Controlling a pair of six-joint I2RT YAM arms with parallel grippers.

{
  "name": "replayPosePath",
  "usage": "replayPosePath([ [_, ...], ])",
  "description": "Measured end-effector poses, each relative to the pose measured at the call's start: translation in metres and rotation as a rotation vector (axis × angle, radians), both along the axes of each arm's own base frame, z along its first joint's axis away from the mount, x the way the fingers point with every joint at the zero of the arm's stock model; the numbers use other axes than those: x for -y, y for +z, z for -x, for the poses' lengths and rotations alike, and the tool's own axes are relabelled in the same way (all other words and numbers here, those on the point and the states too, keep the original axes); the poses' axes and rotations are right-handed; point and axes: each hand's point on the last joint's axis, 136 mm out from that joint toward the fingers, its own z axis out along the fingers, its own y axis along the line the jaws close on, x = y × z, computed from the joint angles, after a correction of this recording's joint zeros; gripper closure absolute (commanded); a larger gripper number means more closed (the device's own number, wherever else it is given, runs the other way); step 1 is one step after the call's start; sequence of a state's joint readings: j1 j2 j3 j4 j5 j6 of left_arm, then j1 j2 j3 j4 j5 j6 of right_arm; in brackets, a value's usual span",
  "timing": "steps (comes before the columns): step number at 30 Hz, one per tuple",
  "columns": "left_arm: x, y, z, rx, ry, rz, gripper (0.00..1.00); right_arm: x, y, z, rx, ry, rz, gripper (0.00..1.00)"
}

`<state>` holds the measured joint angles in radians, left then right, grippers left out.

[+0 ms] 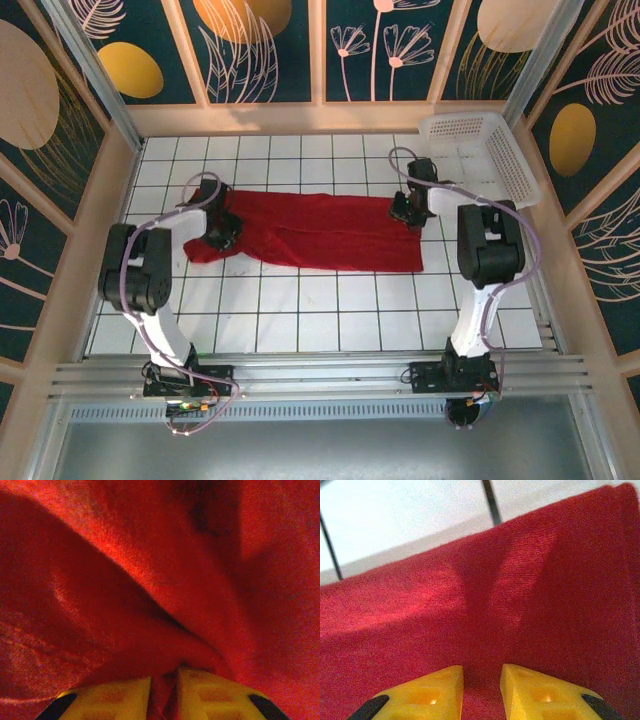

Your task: Fold and stack the t-shirts

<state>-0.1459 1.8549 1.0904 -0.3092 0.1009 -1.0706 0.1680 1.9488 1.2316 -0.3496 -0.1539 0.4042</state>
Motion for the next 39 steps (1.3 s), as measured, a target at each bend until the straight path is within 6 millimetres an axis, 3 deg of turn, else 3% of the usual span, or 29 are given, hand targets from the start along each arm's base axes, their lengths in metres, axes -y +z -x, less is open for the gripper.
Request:
replayPosePath([
  [5,0.016,0.002,-0.082,0.099,-0.015,0.029,0.76,0.005,-0.003,0.065,-0.069,-0.085,-0.032,0.71],
  [8,0.036,0.005,-0.137,0.176,-0.049,0.068,0.75,-0.006,-0.004,0.111,-0.111,-0.117,-0.079,0.70],
  [10,0.057,0.007,-0.172,0.234,-0.086,0.105,0.74,-0.027,-0.004,0.139,-0.139,-0.097,-0.128,0.70],
  [14,0.117,0.014,-0.227,0.346,-0.184,0.198,0.67,-0.095,-0.003,0.186,-0.231,0.041,-0.279,0.65],
  [17,0.160,0.023,-0.242,0.407,-0.257,0.258,0.57,-0.141,0.004,0.209,-0.300,0.166,-0.349,0.57],
  [19,0.179,0.028,-0.240,0.420,-0.294,0.276,0.50,-0.155,0.009,0.216,-0.327,0.206,-0.354,0.55],
  [23,0.198,0.031,-0.223,0.406,-0.355,0.245,0.40,-0.150,0.023,0.208,-0.334,0.175,-0.320,0.54],
  [27,0.173,0.045,-0.175,0.329,-0.355,0.147,0.36,-0.127,0.044,0.195,-0.263,0.116,-0.275,0.53],
  [31,0.141,0.091,-0.105,0.296,-0.356,0.091,0.38,-0.098,0.056,0.192,-0.188,0.070,-0.204,0.53],
  [34,0.132,0.109,-0.043,0.279,-0.400,0.082,0.44,-0.076,0.044,0.198,-0.196,0.060,-0.124,0.53],
  [36,0.135,0.099,0.005,0.220,-0.452,0.091,0.47,-0.067,0.034,0.206,-0.224,0.077,-0.075,0.53],
  [39,0.143,0.060,0.089,0.058,-0.554,0.114,0.47,-0.062,0.021,0.218,-0.262,0.115,-0.020,0.53],
])
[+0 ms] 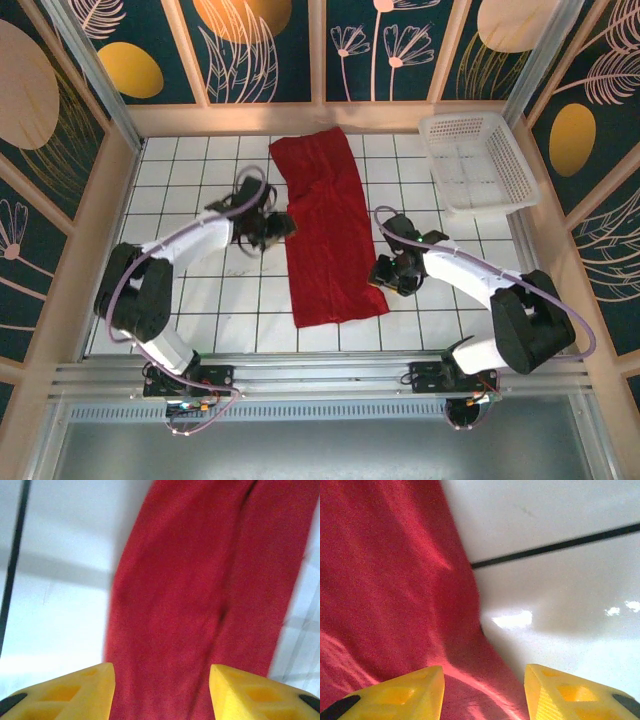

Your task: Fold and stack the t-shirts

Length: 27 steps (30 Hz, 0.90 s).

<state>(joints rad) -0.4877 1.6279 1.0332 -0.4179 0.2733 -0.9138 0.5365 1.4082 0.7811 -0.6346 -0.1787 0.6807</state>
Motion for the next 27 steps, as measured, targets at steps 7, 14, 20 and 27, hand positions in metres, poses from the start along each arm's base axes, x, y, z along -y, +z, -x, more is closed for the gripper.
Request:
replayPosePath([
  [7,0.007,-0.045,0.137,-0.298,-0.169,-0.006,0.46,0.007,-0.021,0.028,-0.062,0.077,0.045,0.56],
  [14,0.035,-0.042,0.163,-0.329,-0.241,0.043,0.45,0.009,-0.030,0.032,-0.086,0.105,0.073,0.82],
  [20,0.049,-0.059,0.171,-0.387,-0.242,0.038,0.64,-0.002,-0.028,0.036,-0.075,0.126,0.021,0.94],
  [27,0.041,-0.063,0.175,-0.403,-0.241,0.005,1.00,-0.010,-0.026,0.057,-0.089,0.161,-0.050,1.00],
])
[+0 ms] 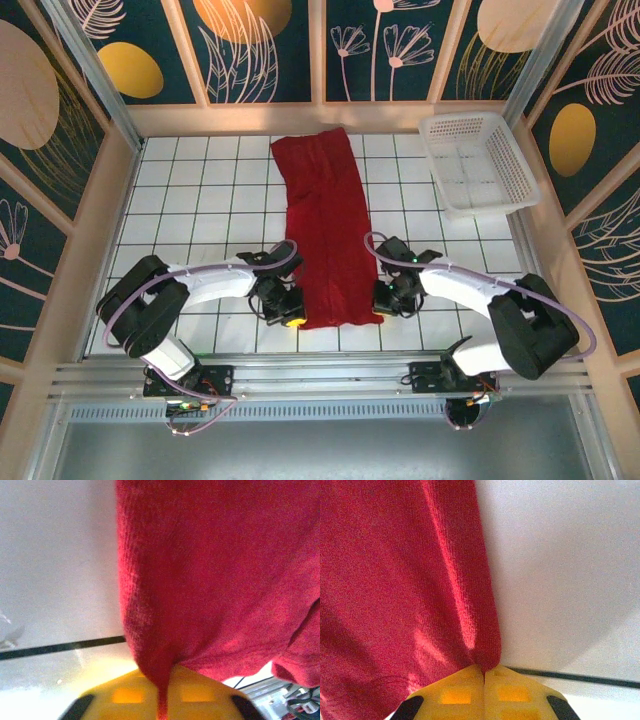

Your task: Fold and stack the t-shirts

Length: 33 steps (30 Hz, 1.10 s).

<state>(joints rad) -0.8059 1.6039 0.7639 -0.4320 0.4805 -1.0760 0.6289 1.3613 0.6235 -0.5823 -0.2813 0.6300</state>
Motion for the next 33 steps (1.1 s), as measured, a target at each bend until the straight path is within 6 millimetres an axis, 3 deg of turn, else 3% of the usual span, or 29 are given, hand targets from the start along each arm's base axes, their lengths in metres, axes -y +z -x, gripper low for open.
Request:
replayPosePath([
  [7,-0.015,0.009,0.020,0.036,0.006,0.050,1.00,-0.002,0.019,0.022,0.014,0.049,-0.035,1.00],
  [11,-0.007,0.041,0.014,0.101,0.051,0.159,1.00,-0.007,0.038,0.021,0.022,0.032,-0.069,1.00],
  [14,0.005,0.062,0.003,0.149,0.088,0.235,1.00,-0.017,0.056,0.007,0.047,0.012,-0.102,1.00],
  [17,0.015,0.082,-0.015,0.193,0.121,0.275,1.00,-0.023,0.077,-0.018,0.075,-0.036,-0.132,1.00],
  [23,0.007,0.137,-0.101,0.370,0.316,0.353,1.00,-0.024,0.113,-0.096,0.156,-0.172,-0.177,1.00],
  [28,0.004,0.142,-0.160,0.425,0.413,0.337,1.00,-0.029,0.121,-0.161,0.211,-0.225,-0.192,1.00],
  [33,0.001,0.128,-0.206,0.437,0.462,0.306,1.00,-0.030,0.117,-0.220,0.250,-0.266,-0.195,1.00],
])
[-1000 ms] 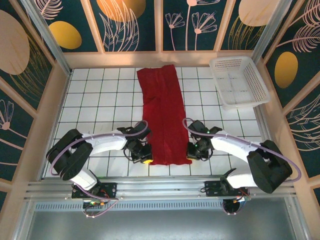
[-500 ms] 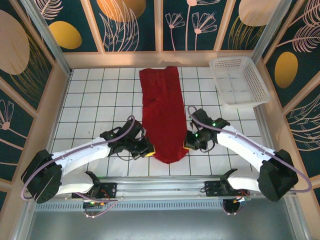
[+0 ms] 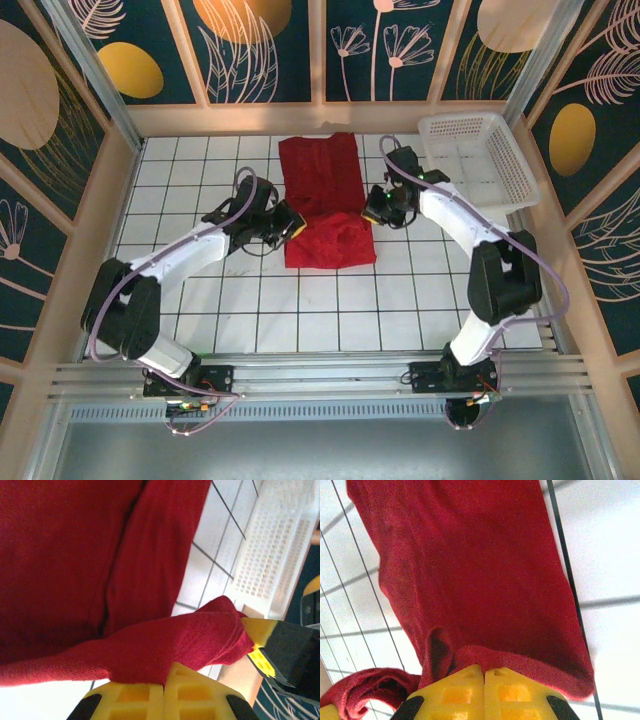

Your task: Fold and stack the t-shirts

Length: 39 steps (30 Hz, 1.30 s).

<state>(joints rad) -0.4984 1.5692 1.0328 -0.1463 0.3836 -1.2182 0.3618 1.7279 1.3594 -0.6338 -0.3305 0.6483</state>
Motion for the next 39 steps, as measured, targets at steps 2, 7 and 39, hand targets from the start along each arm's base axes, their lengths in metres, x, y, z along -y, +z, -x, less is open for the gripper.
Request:
replayPosePath([
  [2,-0.009,-0.012,-0.019,-0.012,0.029,-0.018,1.00,0.001,-0.005,-0.022,0.007,-0.010,0.001,1.00],
  [7,-0.021,-0.044,-0.067,-0.031,0.062,-0.063,1.00,0.002,-0.029,-0.064,-0.002,-0.020,0.008,1.00],
  [39,-0.021,-0.120,0.026,-0.279,0.055,-0.039,0.72,0.013,-0.110,0.044,-0.159,-0.021,0.007,0.70],
])
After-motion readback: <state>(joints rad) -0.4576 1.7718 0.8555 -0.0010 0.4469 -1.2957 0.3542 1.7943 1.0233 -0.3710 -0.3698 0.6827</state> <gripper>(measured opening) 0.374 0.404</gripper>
